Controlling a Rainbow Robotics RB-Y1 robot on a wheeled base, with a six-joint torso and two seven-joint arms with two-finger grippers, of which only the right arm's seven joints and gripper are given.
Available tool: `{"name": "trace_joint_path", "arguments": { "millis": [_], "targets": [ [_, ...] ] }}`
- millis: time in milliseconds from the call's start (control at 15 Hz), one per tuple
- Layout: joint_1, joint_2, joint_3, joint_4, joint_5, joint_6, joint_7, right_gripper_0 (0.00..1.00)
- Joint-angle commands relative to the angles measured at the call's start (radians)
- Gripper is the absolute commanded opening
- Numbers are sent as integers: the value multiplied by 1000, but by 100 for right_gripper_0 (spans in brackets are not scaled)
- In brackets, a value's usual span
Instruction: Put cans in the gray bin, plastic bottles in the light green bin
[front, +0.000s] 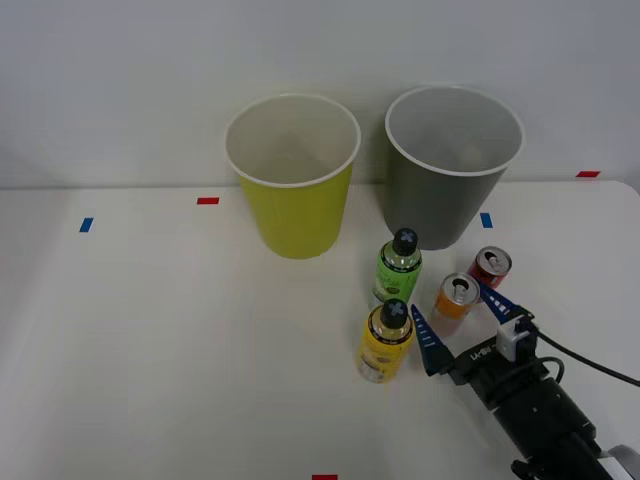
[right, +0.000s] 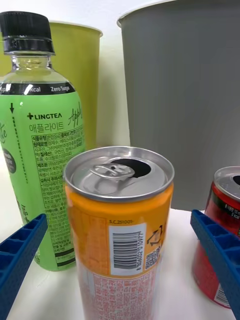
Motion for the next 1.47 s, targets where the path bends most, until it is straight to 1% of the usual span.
{"name": "trace_joint_path", "arguments": {
  "millis": [67, 133, 867, 933, 1067, 1133, 1267, 1467],
  "targets": [
    [-4, -2, 1, -2, 4, -1, 23, 7],
    [-5, -2, 1, -3, 3, -1, 27, 0],
    [-4, -1, 2, -5, -54, -2, 41, 0],
    [-2, -8, 10, -5, -75, -15, 41, 0],
    [8, -42, 27, -8, -140, -44, 43, 0],
    [31, -76, 28, -29, -167, -53, 43, 0],
    [74, -143, 28, -101, -219, -53, 43, 0],
    [117, -260, 28, -232, -354, -48, 27, 0]
  ]
}}
